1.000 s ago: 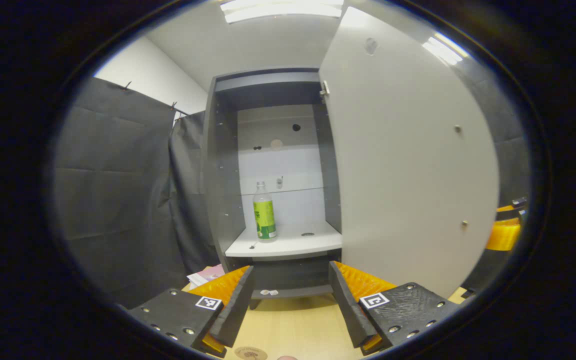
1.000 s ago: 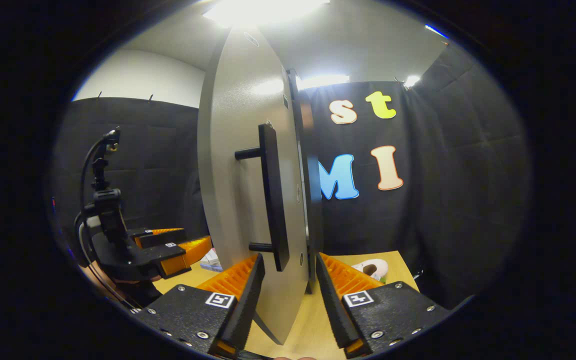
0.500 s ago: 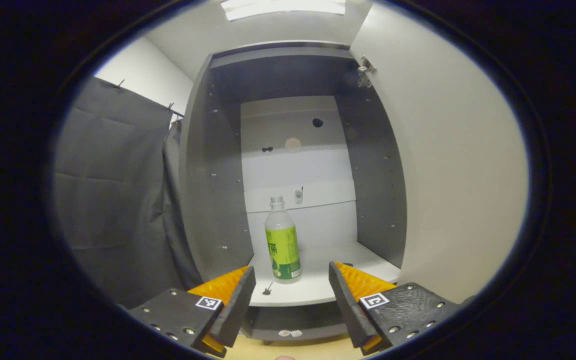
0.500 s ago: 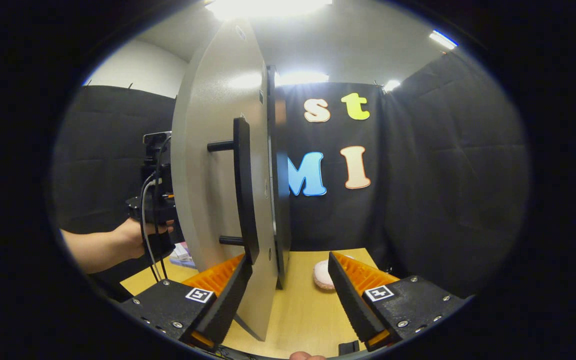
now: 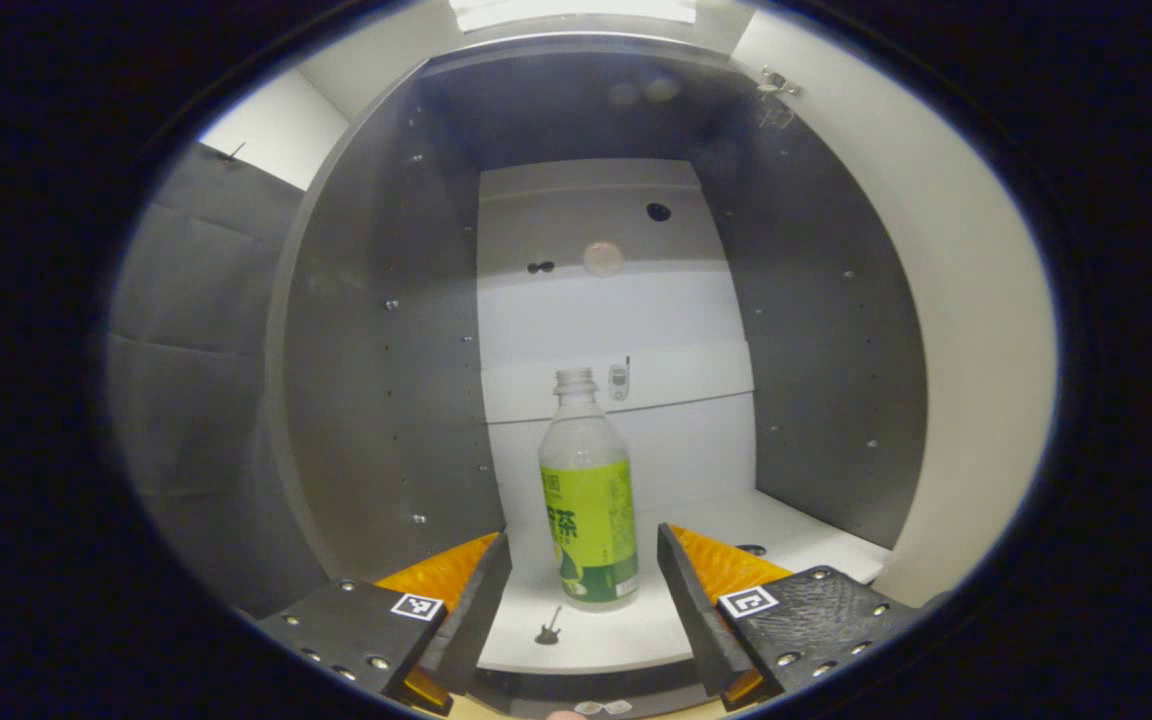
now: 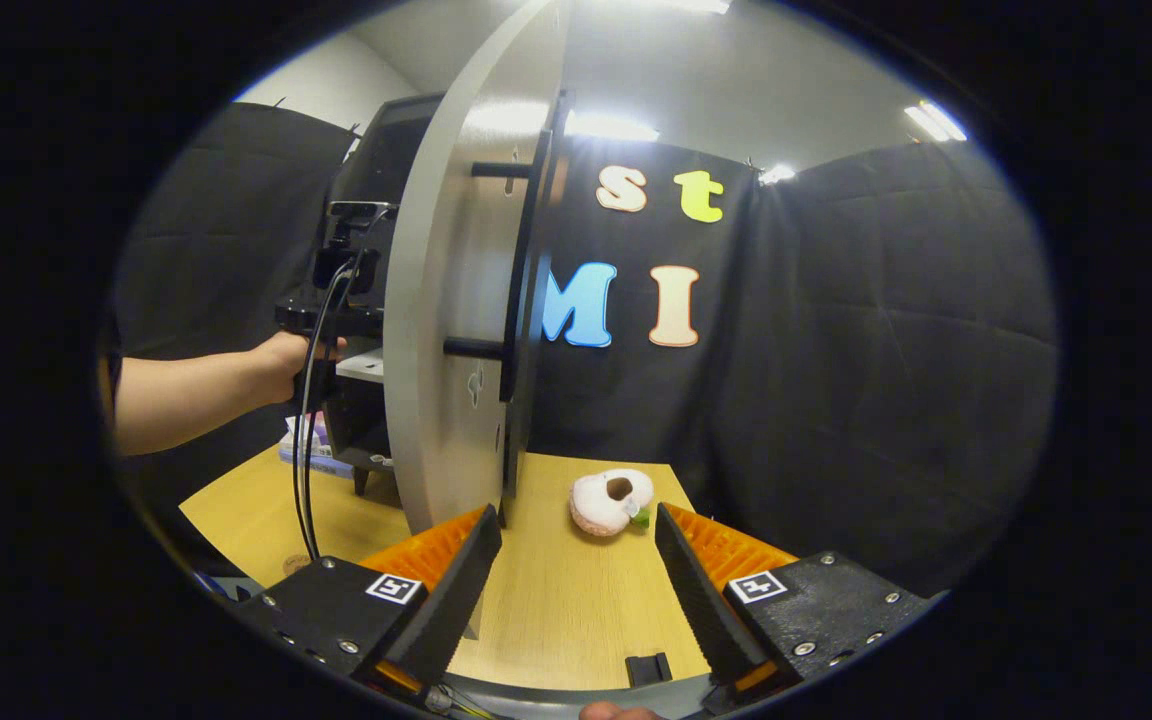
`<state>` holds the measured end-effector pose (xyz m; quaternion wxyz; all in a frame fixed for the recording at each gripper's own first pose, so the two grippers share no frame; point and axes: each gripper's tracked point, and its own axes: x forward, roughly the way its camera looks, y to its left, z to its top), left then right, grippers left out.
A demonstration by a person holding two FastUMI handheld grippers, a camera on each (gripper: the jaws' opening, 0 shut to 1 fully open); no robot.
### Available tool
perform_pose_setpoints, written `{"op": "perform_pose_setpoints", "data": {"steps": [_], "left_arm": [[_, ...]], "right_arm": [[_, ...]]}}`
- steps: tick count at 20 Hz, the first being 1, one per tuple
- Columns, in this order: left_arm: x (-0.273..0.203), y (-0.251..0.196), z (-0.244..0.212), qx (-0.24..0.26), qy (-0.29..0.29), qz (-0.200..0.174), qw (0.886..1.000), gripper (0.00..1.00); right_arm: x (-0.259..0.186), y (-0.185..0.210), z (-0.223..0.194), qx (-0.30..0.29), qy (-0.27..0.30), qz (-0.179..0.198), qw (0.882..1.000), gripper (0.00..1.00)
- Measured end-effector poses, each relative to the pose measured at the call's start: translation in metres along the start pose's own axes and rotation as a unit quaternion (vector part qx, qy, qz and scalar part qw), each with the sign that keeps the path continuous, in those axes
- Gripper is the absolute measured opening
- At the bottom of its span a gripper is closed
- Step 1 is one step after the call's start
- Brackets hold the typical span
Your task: Open the cabinet door with the right hand, grasp the bottle in the cabinet with the left hand and place it on the coaster, then close the cabinet door with the right hand.
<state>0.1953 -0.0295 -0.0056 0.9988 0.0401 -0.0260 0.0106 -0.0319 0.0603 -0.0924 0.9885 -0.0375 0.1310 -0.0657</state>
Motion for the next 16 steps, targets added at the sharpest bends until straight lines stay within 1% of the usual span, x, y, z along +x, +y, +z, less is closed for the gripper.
{"op": "perform_pose_setpoints", "data": {"steps": [1, 2, 4, 6, 7, 8, 10, 11, 12, 13, 14, 15, 16], "left_arm": [[0.008, -0.003, -0.001, -0.006, 0.001, -0.011, 1.000, 0.89], [0.016, -0.002, -0.005, -0.004, 0.002, -0.013, 1.000, 0.84], [0.030, -0.003, -0.007, 0.002, -0.002, -0.017, 1.000, 0.84], [0.040, -0.006, -0.013, -0.005, -0.001, -0.024, 1.000, 0.84], [0.045, -0.008, -0.016, -0.009, 0.002, -0.028, 1.000, 0.88], [0.049, -0.008, -0.021, -0.010, 0.006, -0.029, 1.000, 0.84], [0.058, -0.007, -0.029, -0.008, 0.015, -0.022, 1.000, 0.84], [0.061, -0.010, -0.031, -0.010, 0.015, -0.028, 0.999, 0.84], [0.063, -0.010, -0.034, -0.010, 0.018, -0.026, 0.999, 0.84], [0.066, -0.009, -0.037, -0.009, 0.021, -0.027, 0.999, 0.78], [0.068, -0.008, -0.037, -0.012, 0.017, -0.019, 1.000, 0.87], [0.068, -0.007, -0.036, -0.018, 0.018, -0.015, 1.000, 0.62], [0.066, -0.007, -0.036, -0.023, 0.017, -0.014, 0.999, 0.67]], "right_arm": [[0.001, 0.004, -0.002, 0.004, 0.005, -0.005, 1.000, 0.96], [0.002, 0.008, -0.007, 0.003, 0.011, -0.007, 1.000, 0.96], [0.005, 0.013, -0.012, -0.008, 0.020, -0.017, 1.000, 0.96], [0.007, 0.012, -0.015, -0.012, 0.023, -0.033, 0.999, 0.93], [0.006, 0.012, -0.018, -0.004, 0.027, -0.039, 0.999, 0.93], [0.007, 0.012, -0.021, 0.006, 0.032, -0.044, 0.999, 0.93], [0.006, 0.011, -0.026, 0.021, 0.039, -0.053, 0.998, 0.93], [0.006, 0.011, -0.028, 0.022, 0.041, -0.058, 0.997, 0.93], [0.007, 0.011, -0.031, 0.018, 0.044, -0.061, 0.997, 0.94], [0.007, 0.011, -0.032, 0.014, 0.048, -0.063, 0.997, 0.94], [0.008, 0.011, -0.034, 0.009, 0.050, -0.065, 0.997, 0.94], [0.009, 0.010, -0.034, 0.007, 0.050, -0.066, 0.997, 0.94], [0.010, 0.011, -0.035, 0.009, 0.049, -0.066, 0.997, 0.93]]}}
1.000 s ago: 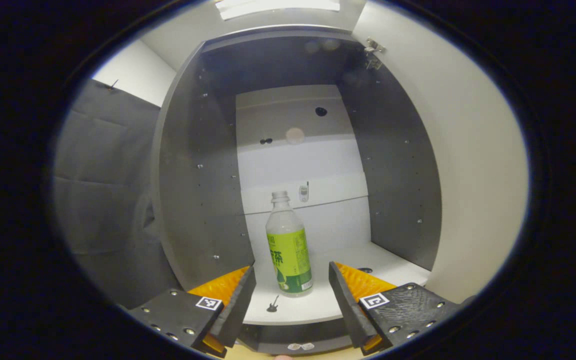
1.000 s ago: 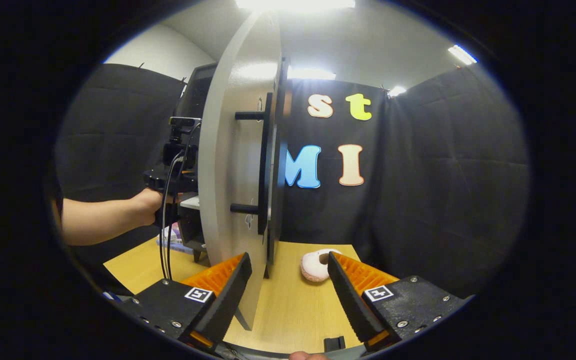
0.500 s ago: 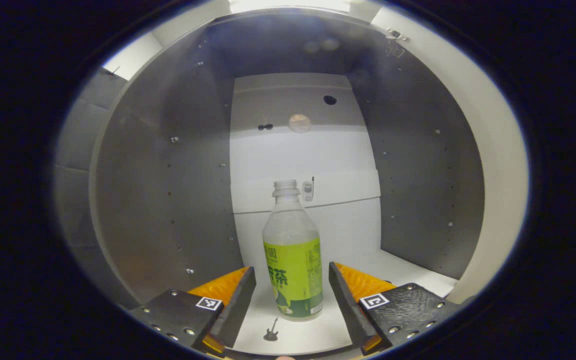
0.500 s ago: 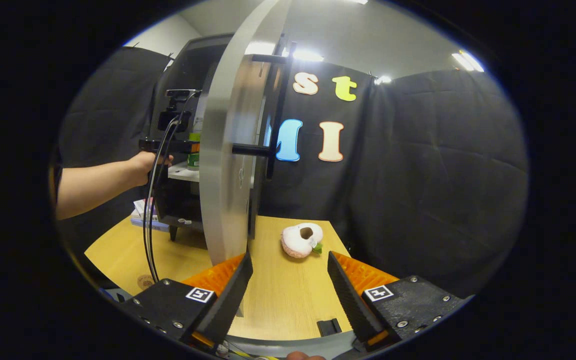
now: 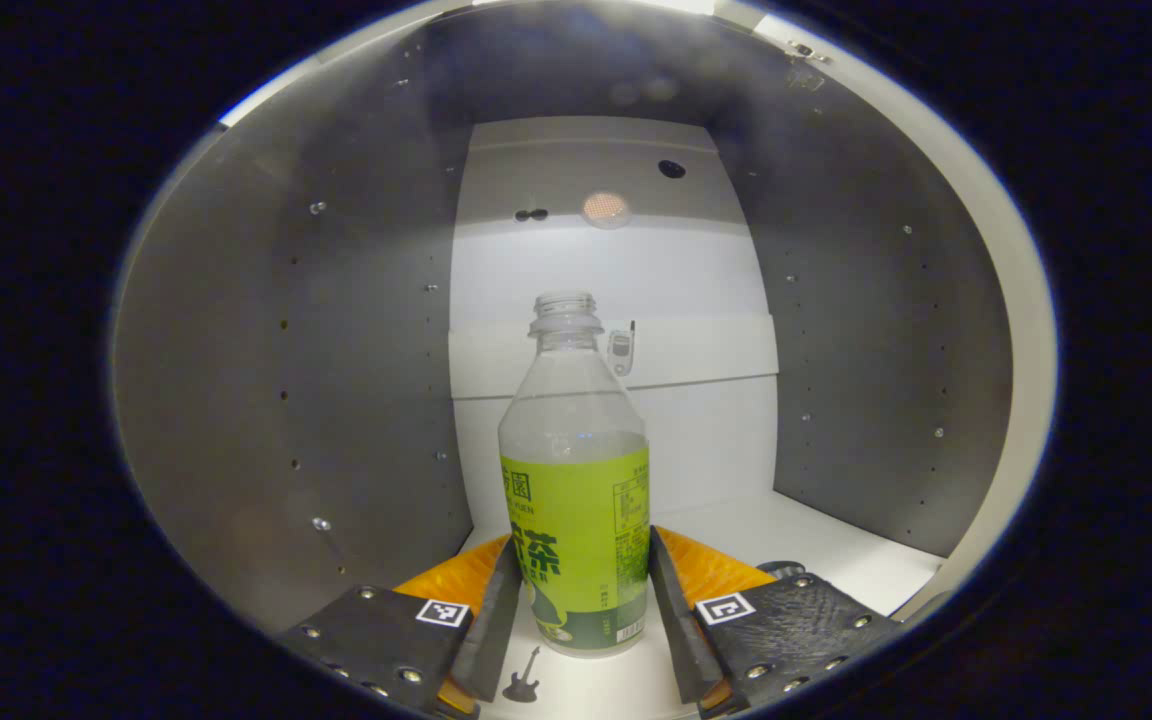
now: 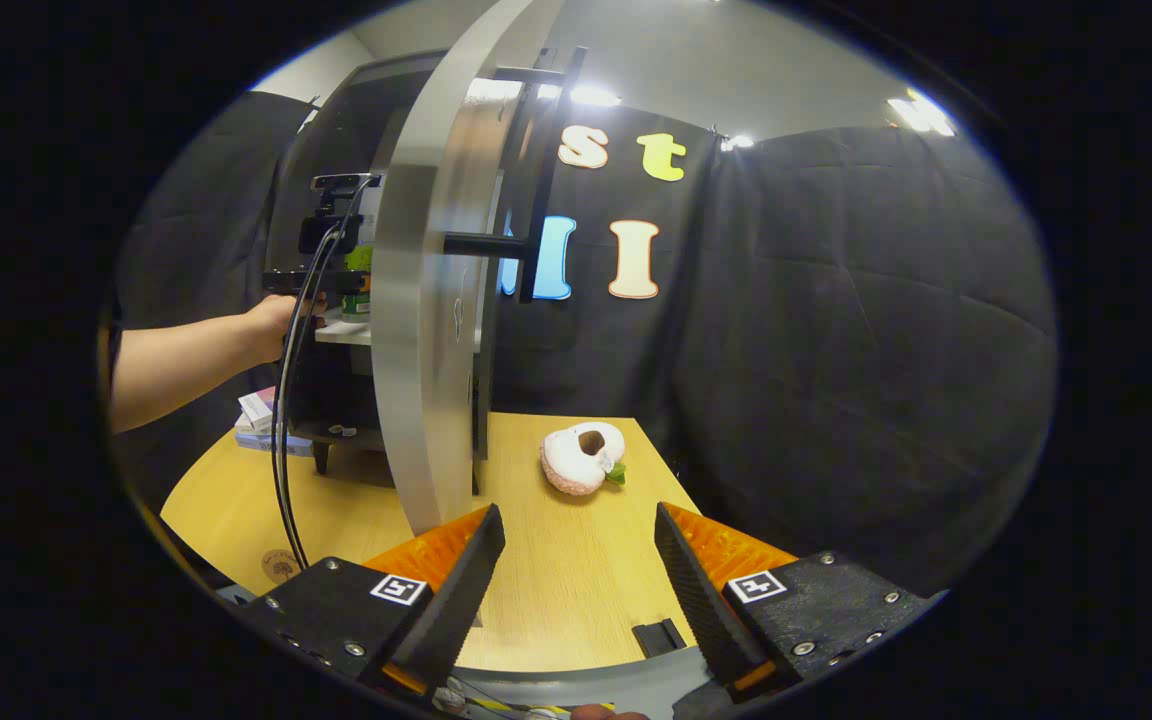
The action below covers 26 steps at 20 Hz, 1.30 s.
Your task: Open the cabinet door with the right hand, grasp the bottle in the cabinet with the left hand and place it on the coaster, then close the cabinet door with the right hand.
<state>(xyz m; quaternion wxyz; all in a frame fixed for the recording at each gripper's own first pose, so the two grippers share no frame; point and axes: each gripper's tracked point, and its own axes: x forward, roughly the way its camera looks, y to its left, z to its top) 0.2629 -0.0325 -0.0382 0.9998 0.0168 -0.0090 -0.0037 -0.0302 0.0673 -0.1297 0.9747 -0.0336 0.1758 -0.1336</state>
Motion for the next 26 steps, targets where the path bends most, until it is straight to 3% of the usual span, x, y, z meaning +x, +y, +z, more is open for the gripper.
{"op": "perform_pose_setpoints", "data": {"steps": [1, 2, 5, 12, 18, 20, 21, 26], "left_arm": [[-0.002, -0.001, 0.001, -0.009, 0.000, -0.004, 1.000, 0.62], [-0.003, 0.001, 0.001, -0.013, 0.001, -0.003, 1.000, 0.67], [-0.020, 0.005, 0.017, -0.012, -0.013, 0.006, 1.000, 0.63], [-0.089, 0.007, 0.047, 0.000, -0.043, 0.027, 0.999, 0.67], [-0.211, 0.021, 0.051, 0.029, -0.081, 0.099, 0.991, 0.67], [-0.250, 0.016, 0.039, 0.042, -0.080, 0.117, 0.989, 0.67], [-0.269, 0.017, 0.031, 0.052, -0.075, 0.128, 0.988, 0.60], [-0.343, 0.013, -0.014, 0.072, -0.057, 0.153, 0.984, 0.64]], "right_arm": [[0.002, -0.001, 0.000, 0.003, -0.002, 0.001, 1.000, 0.93], [0.005, -0.002, -0.001, 0.006, -0.004, 0.003, 1.000, 0.93], [0.011, -0.007, -0.003, 0.003, -0.010, 0.018, 1.000, 0.95], [0.022, -0.030, 0.004, -0.014, -0.032, 0.091, 0.995, 0.96], [0.035, -0.040, -0.015, -0.021, -0.030, 0.164, 0.986, 0.96], [0.037, -0.038, -0.024, -0.026, -0.023, 0.186, 0.982, 0.95], [0.039, -0.038, -0.030, -0.029, -0.020, 0.197, 0.980, 0.95], [0.035, -0.033, -0.062, -0.056, 0.000, 0.229, 0.972, 0.95]]}}
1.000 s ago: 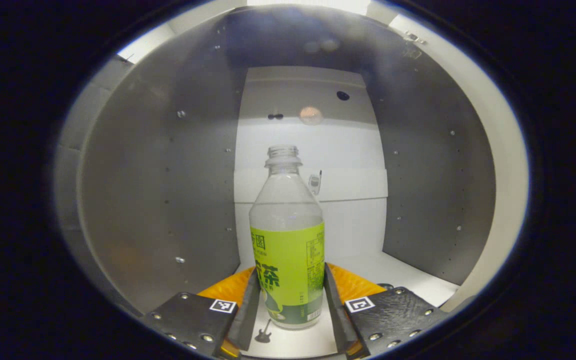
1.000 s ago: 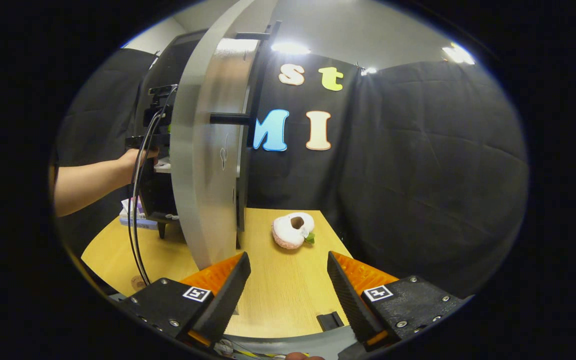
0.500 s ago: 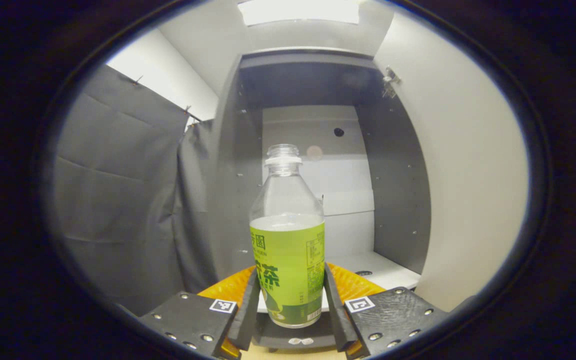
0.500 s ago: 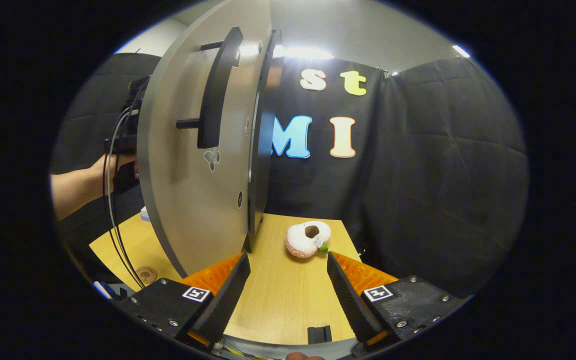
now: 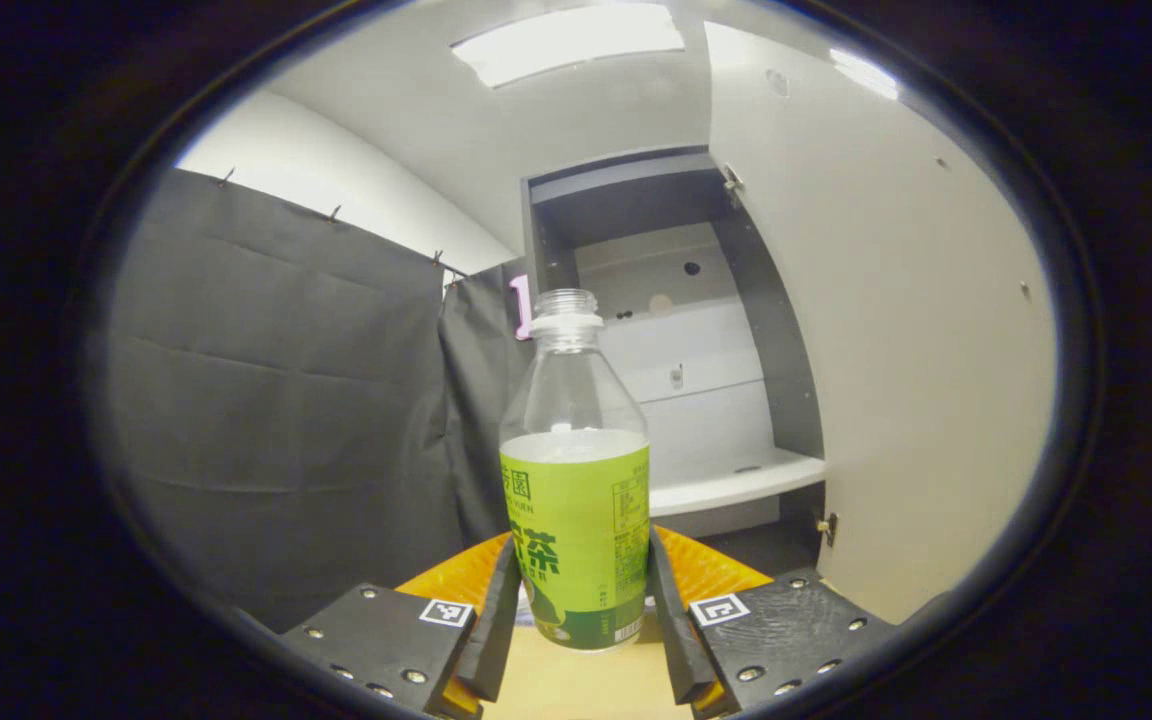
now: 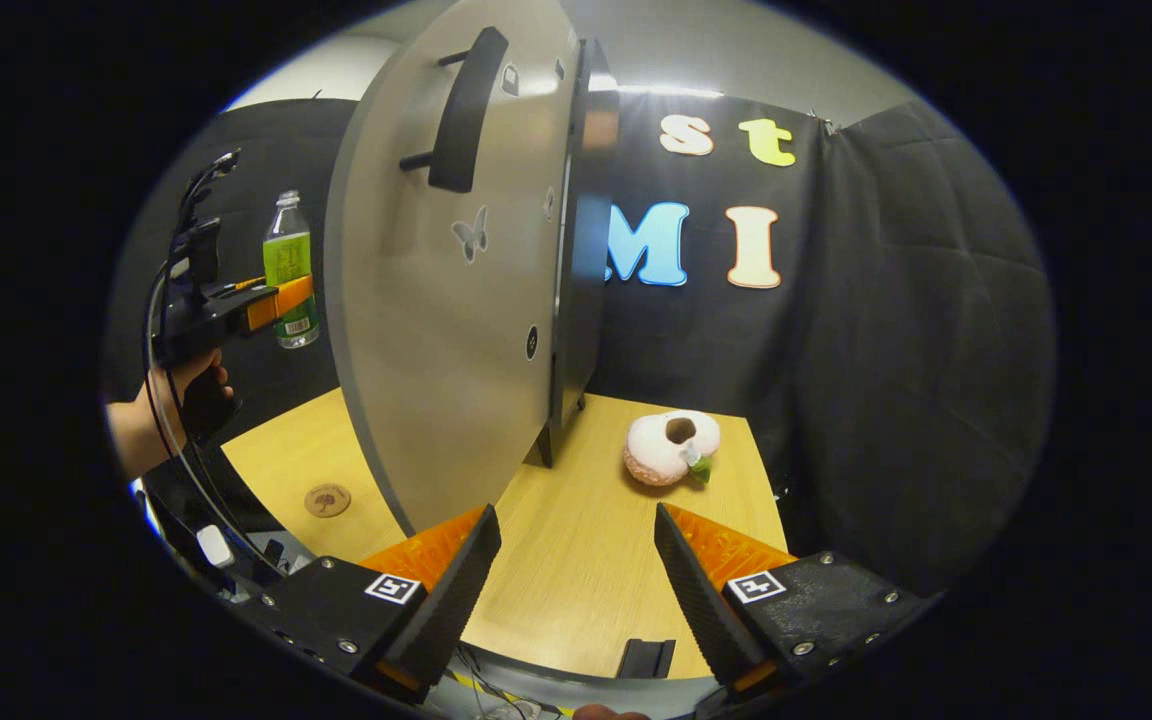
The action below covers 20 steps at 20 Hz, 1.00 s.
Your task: Open the cabinet door with the right hand, grasp the bottle in the cabinet with the left hand and place it on the coaster, then close the cabinet door with the right hand.
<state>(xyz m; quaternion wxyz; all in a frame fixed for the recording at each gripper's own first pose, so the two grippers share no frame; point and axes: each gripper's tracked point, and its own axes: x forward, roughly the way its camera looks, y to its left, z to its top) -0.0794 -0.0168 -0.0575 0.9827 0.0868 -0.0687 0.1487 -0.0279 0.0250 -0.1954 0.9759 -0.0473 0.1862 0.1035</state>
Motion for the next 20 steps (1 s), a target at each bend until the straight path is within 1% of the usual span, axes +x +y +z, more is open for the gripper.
{"op": "perform_pose_setpoints", "data": {"steps": [1, 2, 3, 4, 5, 6, 7, 8, 12, 13, 14, 17, 20], "left_arm": [[-0.010, -0.001, -0.002, 0.004, -0.008, 0.003, 1.000, 0.67], [-0.020, 0.001, -0.007, 0.012, -0.012, 0.006, 1.000, 0.67], [-0.026, 0.003, -0.014, 0.018, -0.015, 0.005, 1.000, 0.63], [-0.032, 0.003, -0.027, 0.022, -0.012, 0.004, 1.000, 0.67], [-0.037, 0.005, -0.043, 0.021, -0.010, 0.005, 1.000, 0.68], [-0.041, 0.014, -0.056, 0.023, -0.007, 0.017, 1.000, 0.68], [-0.046, 0.022, -0.069, 0.026, -0.012, 0.028, 0.999, 0.64], [-0.051, 0.027, -0.087, 0.031, -0.009, 0.036, 0.999, 0.64], [-0.068, 0.022, -0.184, 0.011, 0.036, 0.040, 0.998, 0.64], [-0.067, 0.027, -0.199, 0.008, 0.047, 0.048, 0.998, 0.68], [-0.070, 0.030, -0.215, 0.007, 0.050, 0.057, 0.997, 0.63], [-0.070, 0.033, -0.247, -0.008, 0.057, 0.069, 0.996, 0.64], [-0.069, 0.037, -0.285, -0.010, 0.094, 0.077, 0.992, 0.64]], "right_arm": [[0.001, -0.001, -0.003, -0.001, 0.003, -0.002, 1.000, 0.96], [0.004, 0.000, -0.007, 0.001, 0.005, -0.006, 1.000, 0.96], [0.007, 0.000, -0.012, 0.004, 0.010, -0.013, 1.000, 0.96], [0.010, 0.001, -0.021, 0.010, 0.018, -0.017, 1.000, 0.96], [0.012, 0.003, -0.029, 0.015, 0.026, -0.019, 0.999, 0.96], [0.015, 0.005, -0.038, 0.017, 0.035, -0.021, 0.999, 0.96], [0.017, 0.007, -0.047, 0.015, 0.044, -0.021, 0.999, 0.96], [0.018, 0.009, -0.059, 0.012, 0.058, -0.023, 0.998, 0.96], [0.017, 0.018, -0.098, -0.014, 0.101, -0.018, 0.995, 0.96], [0.017, 0.018, -0.108, -0.023, 0.110, -0.017, 0.994, 0.96], [0.018, 0.019, -0.120, -0.029, 0.121, -0.016, 0.992, 0.96], [0.019, 0.021, -0.139, -0.027, 0.150, -0.015, 0.988, 0.96], [0.024, 0.029, -0.142, -0.038, 0.157, -0.005, 0.987, 0.96]]}}
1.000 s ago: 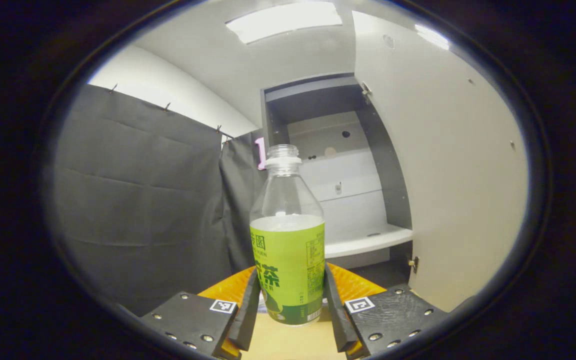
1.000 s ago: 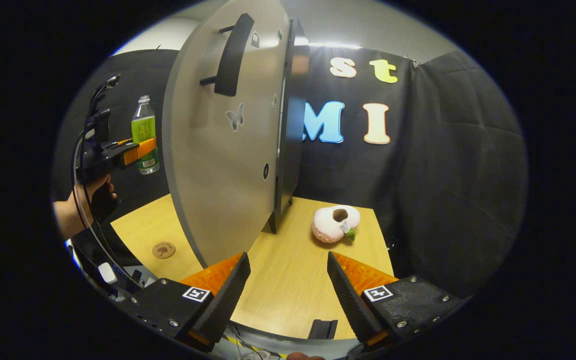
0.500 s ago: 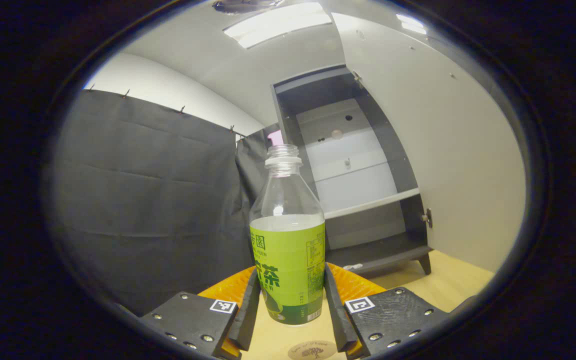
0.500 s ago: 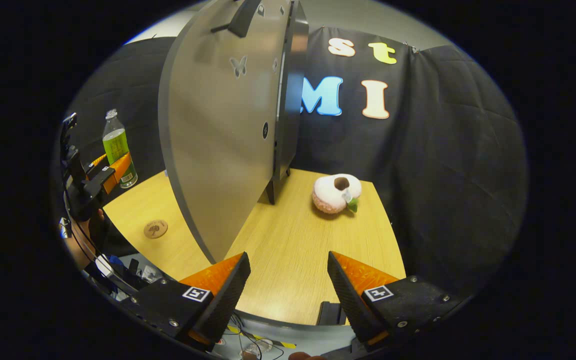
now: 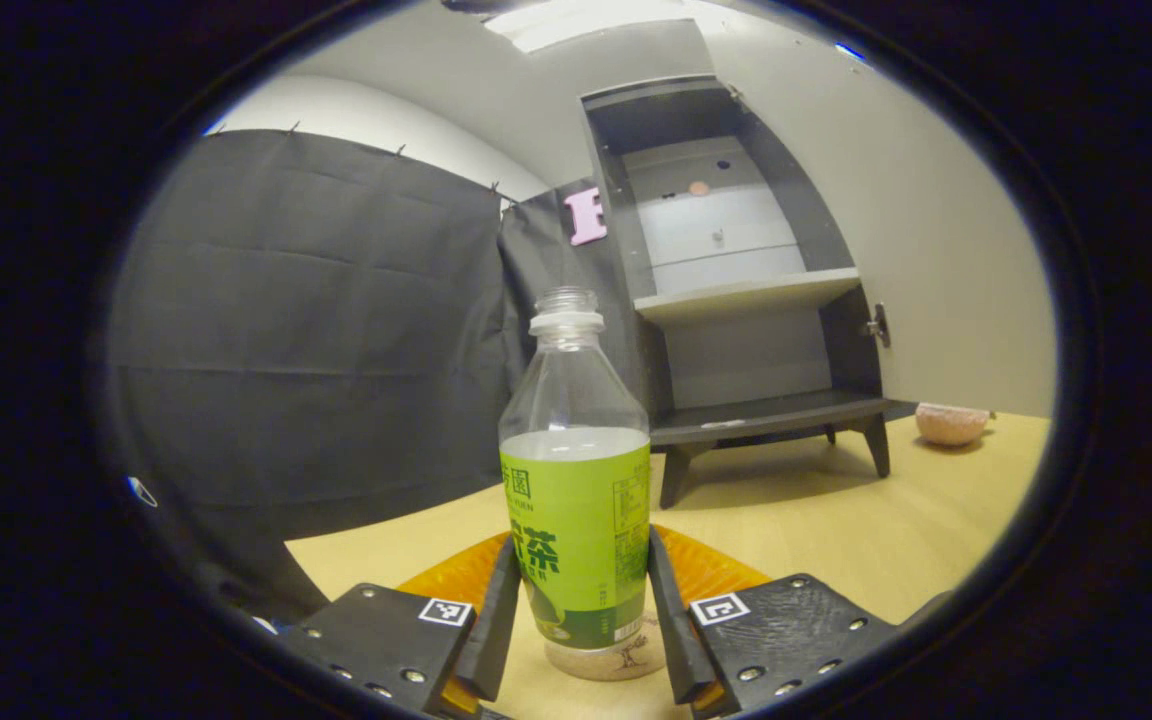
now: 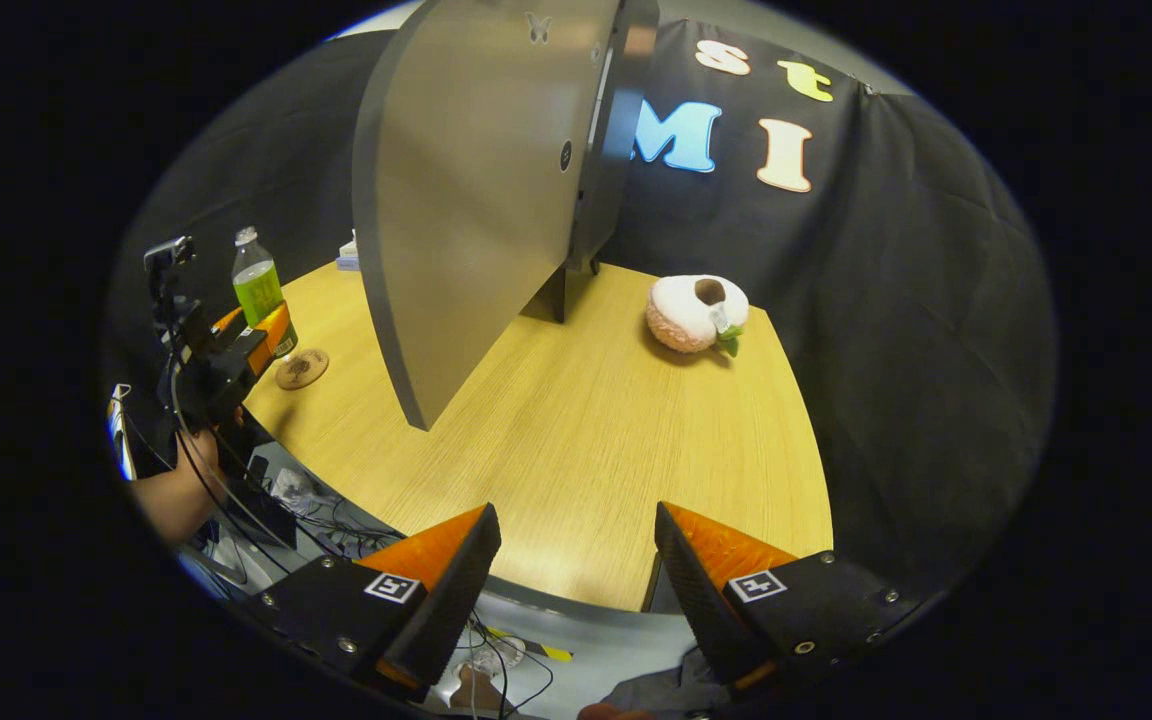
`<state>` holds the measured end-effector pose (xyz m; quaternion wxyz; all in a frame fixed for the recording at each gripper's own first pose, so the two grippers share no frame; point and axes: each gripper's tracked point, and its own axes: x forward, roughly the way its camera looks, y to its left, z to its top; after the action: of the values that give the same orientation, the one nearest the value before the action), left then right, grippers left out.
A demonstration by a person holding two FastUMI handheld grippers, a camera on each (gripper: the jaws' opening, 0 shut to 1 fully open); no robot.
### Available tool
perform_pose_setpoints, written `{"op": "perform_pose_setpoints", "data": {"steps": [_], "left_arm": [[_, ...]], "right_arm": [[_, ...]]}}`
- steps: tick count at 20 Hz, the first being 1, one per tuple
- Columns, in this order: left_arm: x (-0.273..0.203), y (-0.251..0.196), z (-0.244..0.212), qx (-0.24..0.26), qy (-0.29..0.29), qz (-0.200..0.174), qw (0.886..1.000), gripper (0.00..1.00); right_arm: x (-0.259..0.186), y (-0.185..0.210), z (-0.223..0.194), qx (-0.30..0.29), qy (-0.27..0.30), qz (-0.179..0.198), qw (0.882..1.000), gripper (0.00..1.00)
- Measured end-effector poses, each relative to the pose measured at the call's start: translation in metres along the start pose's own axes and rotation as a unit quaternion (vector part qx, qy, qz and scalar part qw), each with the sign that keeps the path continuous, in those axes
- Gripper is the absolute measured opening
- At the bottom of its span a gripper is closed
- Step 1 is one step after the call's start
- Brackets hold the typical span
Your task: Open the cabinet door with the right hand, grasp the bottle in the cabinet with the left hand and place it on the coaster, then close the cabinet door with the right hand.
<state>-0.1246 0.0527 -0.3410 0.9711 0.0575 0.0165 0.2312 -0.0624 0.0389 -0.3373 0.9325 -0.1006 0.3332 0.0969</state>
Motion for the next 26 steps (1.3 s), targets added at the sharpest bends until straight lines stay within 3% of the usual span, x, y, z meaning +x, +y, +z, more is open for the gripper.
{"op": "perform_pose_setpoints", "data": {"steps": [4, 5, 15, 22, 26], "left_arm": [[0.002, 0.004, -0.015, -0.022, 0.006, 0.006, 1.000, 0.70], [0.003, 0.002, -0.018, -0.029, 0.007, 0.002, 1.000, 0.63], [-0.004, 0.003, -0.013, -0.042, 0.007, -0.001, 0.999, 0.85], [-0.018, 0.003, -0.001, -0.044, 0.013, -0.007, 0.999, 0.83], [-0.033, 0.009, 0.010, -0.019, 0.025, -0.007, 0.999, 0.86]], "right_arm": [[0.004, 0.013, 0.003, 0.004, 0.003, 0.015, 1.000, 0.96], [0.003, 0.016, 0.004, 0.004, 0.003, 0.019, 1.000, 0.96], [0.007, 0.030, 0.007, -0.008, 0.002, 0.042, 0.999, 0.96], [0.003, 0.028, 0.013, -0.007, -0.008, 0.040, 0.999, 0.96], [-0.002, 0.018, 0.018, -0.016, -0.022, 0.028, 0.999, 0.96]]}}
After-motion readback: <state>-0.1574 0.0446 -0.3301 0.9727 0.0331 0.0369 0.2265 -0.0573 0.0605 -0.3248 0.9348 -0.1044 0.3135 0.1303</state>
